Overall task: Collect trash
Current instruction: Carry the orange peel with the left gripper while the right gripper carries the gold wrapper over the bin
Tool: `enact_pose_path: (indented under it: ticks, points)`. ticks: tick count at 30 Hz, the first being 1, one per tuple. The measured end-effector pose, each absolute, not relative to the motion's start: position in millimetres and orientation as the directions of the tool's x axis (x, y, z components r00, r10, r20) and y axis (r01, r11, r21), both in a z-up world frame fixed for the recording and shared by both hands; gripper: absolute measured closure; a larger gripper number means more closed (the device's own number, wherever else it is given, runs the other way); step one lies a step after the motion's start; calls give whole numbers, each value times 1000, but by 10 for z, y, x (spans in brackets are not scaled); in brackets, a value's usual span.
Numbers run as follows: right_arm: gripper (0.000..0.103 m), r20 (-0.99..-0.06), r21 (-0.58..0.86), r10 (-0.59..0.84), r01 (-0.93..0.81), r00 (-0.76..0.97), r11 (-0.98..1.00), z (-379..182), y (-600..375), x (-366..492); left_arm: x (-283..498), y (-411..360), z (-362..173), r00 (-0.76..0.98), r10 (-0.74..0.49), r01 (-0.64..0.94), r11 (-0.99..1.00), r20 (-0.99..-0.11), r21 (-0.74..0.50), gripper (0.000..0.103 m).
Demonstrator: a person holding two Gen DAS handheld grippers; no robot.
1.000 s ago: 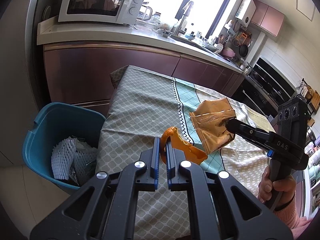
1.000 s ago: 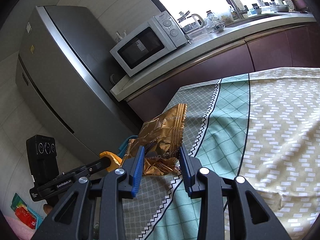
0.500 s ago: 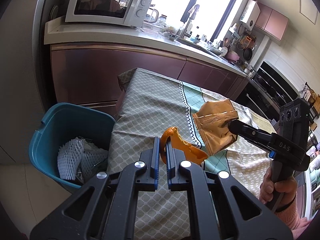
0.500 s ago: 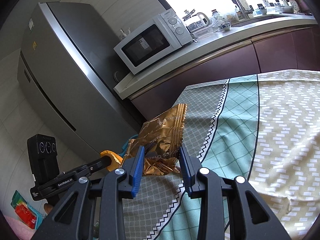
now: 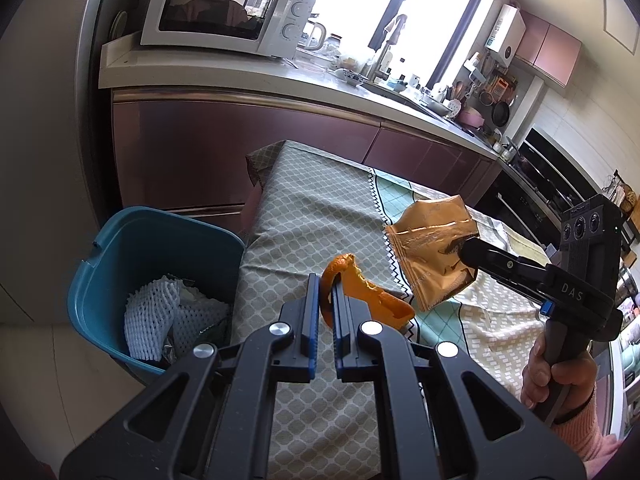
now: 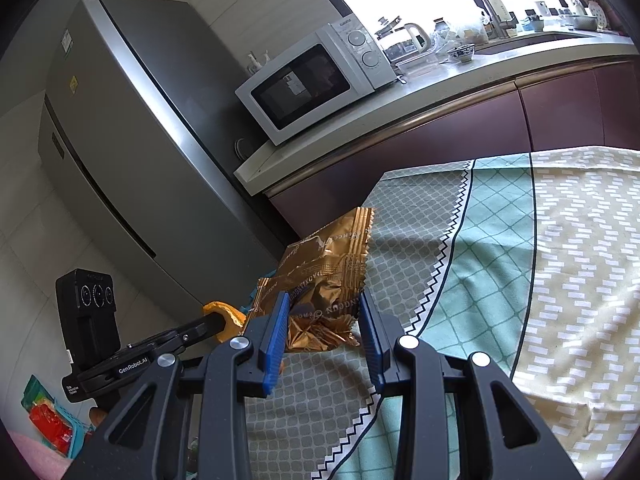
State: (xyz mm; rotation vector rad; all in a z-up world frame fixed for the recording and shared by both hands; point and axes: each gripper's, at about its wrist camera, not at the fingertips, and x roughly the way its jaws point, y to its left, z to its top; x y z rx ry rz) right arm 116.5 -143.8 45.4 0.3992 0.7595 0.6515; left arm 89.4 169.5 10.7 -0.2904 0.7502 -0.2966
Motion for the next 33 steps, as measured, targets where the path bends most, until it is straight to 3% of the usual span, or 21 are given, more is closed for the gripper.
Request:
enact_pose_path:
  ticks: [33]
  points:
    - [71,-505,537,701,-452,504,712,508,-960,1253,784,1978,210,727,-312,105,931,-612,-350,97]
